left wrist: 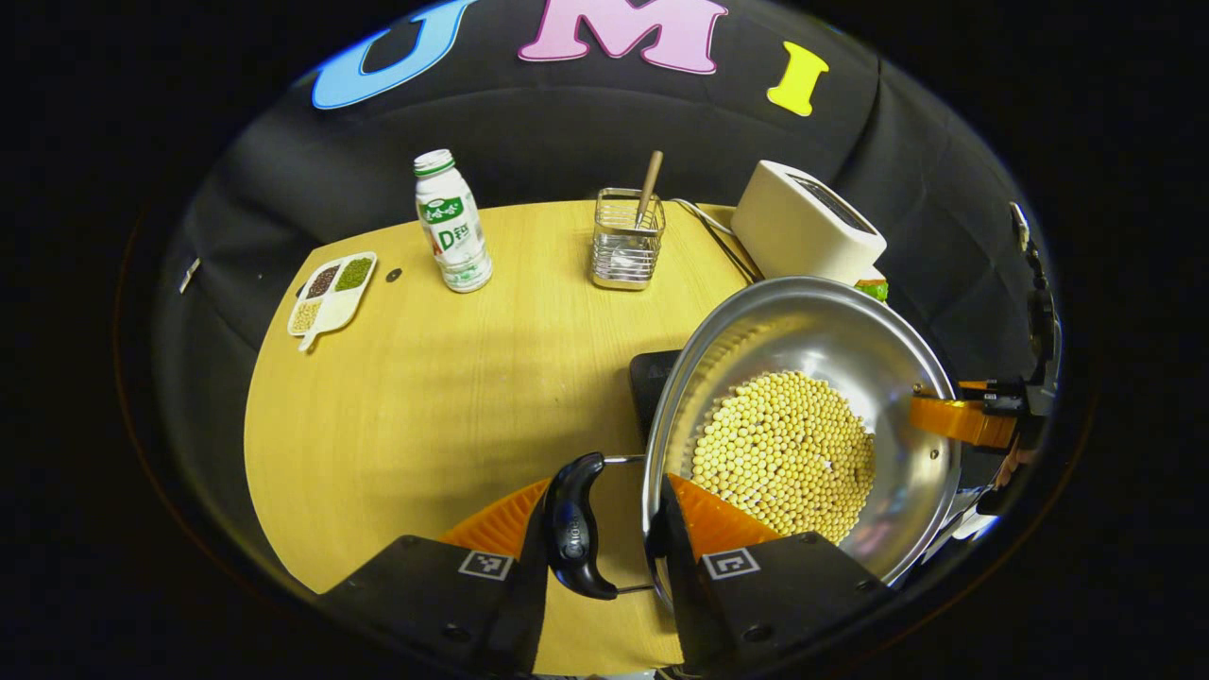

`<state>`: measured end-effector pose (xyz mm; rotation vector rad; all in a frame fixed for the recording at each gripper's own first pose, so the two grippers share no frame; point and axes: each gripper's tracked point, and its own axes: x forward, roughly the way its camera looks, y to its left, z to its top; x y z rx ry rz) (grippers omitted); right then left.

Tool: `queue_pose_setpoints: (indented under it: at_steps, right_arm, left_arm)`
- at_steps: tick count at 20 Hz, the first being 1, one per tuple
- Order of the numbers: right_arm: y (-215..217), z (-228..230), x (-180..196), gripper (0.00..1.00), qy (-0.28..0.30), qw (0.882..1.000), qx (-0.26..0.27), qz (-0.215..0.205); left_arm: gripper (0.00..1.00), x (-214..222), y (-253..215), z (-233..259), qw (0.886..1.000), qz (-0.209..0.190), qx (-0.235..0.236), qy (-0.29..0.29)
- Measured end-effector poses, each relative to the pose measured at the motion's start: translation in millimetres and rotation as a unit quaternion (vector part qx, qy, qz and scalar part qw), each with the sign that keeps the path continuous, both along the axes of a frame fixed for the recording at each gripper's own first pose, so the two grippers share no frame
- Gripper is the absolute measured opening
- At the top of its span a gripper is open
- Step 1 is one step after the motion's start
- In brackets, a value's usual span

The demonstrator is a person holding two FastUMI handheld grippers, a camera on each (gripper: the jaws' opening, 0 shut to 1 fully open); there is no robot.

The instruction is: First push the handle of the pot to place it horizontally, then grasp the pot with both hands and set it on the induction cooktop.

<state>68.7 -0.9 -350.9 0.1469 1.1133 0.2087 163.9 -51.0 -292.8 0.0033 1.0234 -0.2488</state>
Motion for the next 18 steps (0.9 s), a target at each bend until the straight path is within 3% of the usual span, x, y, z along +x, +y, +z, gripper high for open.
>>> queue_pose_setpoints:
  at_steps: [18]
  right_arm:
    - [-24.0,-32.9,3.7,0.55,0.036,0.999,0.009,-0.002]
  left_arm:
    - [0.59,3.9,-27.2,-23.4,1.0,0.01,0.008,0.01]
